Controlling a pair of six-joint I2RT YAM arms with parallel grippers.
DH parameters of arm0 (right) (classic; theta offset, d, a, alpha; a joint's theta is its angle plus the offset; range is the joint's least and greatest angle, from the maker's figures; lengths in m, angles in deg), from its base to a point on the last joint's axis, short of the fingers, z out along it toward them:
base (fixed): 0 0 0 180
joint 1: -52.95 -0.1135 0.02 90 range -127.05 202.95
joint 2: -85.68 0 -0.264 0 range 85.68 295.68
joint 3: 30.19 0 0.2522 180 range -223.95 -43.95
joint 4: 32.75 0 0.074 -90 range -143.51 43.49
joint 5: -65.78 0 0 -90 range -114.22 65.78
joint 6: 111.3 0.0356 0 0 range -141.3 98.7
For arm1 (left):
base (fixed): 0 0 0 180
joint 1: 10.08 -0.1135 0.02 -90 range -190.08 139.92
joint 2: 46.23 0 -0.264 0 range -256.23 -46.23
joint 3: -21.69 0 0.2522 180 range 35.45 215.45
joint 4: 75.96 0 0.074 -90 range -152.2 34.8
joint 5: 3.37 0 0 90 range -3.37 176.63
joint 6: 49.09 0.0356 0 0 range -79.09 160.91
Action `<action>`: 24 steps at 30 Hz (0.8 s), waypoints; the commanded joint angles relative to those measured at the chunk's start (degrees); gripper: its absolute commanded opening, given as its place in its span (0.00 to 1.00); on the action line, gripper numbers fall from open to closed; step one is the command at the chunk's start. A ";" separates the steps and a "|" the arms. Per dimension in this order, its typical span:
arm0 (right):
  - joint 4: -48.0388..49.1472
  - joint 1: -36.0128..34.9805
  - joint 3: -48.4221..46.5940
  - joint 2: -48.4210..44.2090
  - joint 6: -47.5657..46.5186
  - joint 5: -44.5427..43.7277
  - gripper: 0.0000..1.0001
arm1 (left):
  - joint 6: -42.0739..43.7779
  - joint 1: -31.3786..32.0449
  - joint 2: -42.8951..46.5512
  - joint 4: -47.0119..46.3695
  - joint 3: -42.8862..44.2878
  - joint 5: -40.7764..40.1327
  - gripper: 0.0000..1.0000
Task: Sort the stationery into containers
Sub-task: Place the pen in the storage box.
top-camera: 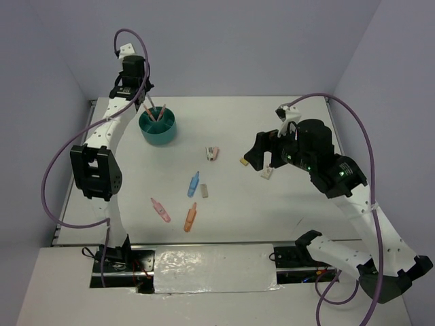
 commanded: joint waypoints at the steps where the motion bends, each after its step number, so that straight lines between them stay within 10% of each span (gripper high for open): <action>1: -0.30 -0.32 -4.16 1.09 -0.95 0.78 1.00 | 0.16 0.22 2.05 -3.49 -1.79 0.79 0.00; 9: 1.54 -0.23 -3.03 1.45 -0.16 1.04 1.00 | 0.42 0.57 5.74 -6.56 -9.79 2.63 0.00; 15: 3.21 -0.32 -0.39 1.27 1.42 3.59 1.00 | -0.28 0.57 7.14 -5.69 -13.13 2.72 0.55; 24: 2.87 -5.75 1.81 10.92 6.77 -4.97 1.00 | -1.77 0.75 16.80 -1.31 -10.96 5.09 0.99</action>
